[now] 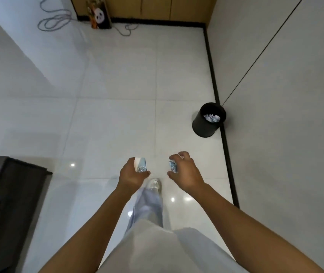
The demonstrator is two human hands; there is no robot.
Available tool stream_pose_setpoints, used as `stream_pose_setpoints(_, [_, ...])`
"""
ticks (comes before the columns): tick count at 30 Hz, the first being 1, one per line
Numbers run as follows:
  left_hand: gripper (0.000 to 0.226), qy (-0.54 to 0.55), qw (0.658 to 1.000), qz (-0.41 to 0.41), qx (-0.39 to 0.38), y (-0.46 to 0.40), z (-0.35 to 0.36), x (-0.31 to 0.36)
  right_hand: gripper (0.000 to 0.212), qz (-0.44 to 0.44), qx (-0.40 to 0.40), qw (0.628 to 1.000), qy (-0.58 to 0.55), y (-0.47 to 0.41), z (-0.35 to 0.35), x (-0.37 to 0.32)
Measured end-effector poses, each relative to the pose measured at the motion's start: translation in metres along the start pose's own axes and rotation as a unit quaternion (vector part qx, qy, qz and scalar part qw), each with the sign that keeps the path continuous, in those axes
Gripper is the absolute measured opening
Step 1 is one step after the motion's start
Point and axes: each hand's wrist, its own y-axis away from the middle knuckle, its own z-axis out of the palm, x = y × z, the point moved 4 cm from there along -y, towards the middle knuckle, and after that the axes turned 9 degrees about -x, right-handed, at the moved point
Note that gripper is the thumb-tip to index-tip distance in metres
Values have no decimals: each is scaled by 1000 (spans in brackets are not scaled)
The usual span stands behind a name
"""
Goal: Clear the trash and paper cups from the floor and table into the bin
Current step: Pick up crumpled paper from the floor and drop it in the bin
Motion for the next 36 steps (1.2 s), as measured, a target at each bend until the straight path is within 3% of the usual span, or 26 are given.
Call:
stream_pose_setpoints(5, [52,-51,996,35,-63,-98,23,86,50,70,35,996,-40,-70,-74,38])
stream_pose_setpoints(14, [50,-103,985,6,-137,-236,82,214,52,151,63,982,-91,-162,-184,119])
stream_pose_setpoints(24, [49,-86,987,-21,-133,-395,192,352,53,177,52,980,-76,-302,-338,249])
stream_pose_setpoints(29, [52,-87,987,-31,-130,-451,227,386,50,173,60,979,-90,-356,-379,293])
stream_pose_setpoints(36, [49,-146,979,-38,-137,-526,258,362,54,195,64,972,-111,-441,-350,354])
